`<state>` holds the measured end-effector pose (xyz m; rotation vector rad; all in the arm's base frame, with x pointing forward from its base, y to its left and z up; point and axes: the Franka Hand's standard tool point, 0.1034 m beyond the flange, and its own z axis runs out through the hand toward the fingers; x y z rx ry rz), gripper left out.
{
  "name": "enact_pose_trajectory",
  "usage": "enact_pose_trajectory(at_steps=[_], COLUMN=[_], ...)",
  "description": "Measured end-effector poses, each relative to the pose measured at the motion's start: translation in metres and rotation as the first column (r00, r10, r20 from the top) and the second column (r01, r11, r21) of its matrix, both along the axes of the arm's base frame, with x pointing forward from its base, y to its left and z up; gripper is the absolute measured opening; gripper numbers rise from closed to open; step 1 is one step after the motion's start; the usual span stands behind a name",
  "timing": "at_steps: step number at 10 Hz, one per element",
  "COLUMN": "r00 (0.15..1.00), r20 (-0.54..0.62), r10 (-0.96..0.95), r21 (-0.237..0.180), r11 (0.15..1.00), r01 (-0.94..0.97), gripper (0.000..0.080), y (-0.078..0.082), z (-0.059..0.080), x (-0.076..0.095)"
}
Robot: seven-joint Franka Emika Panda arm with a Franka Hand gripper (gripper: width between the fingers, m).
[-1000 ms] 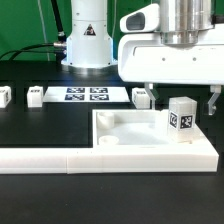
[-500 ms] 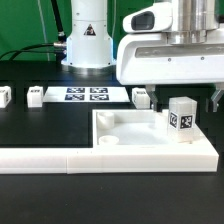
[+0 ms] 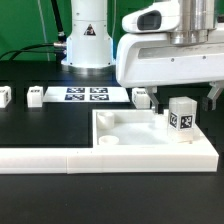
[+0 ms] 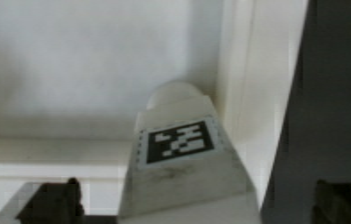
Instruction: Assemble square table
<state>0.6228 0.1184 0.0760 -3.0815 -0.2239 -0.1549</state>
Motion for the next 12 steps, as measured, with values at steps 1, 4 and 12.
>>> enact_pose_trajectory(at_steps=[1, 4, 12], r00=[0.998, 0.996, 0.914], r20=[0.003, 0.004, -0.019], r10=[0.065, 0.084, -0.405], r21=[-0.008, -0.011, 0.033], r11=[0.998, 0.996, 0.914], r01=[-0.065, -0.084, 0.405], gripper=[0.0598, 0.0418, 0.0288], y=[-0.0009, -0.0015, -0.0015], z=[0.0000, -0.0001, -0.0007], x=[0.0002, 0.0002, 0.0000])
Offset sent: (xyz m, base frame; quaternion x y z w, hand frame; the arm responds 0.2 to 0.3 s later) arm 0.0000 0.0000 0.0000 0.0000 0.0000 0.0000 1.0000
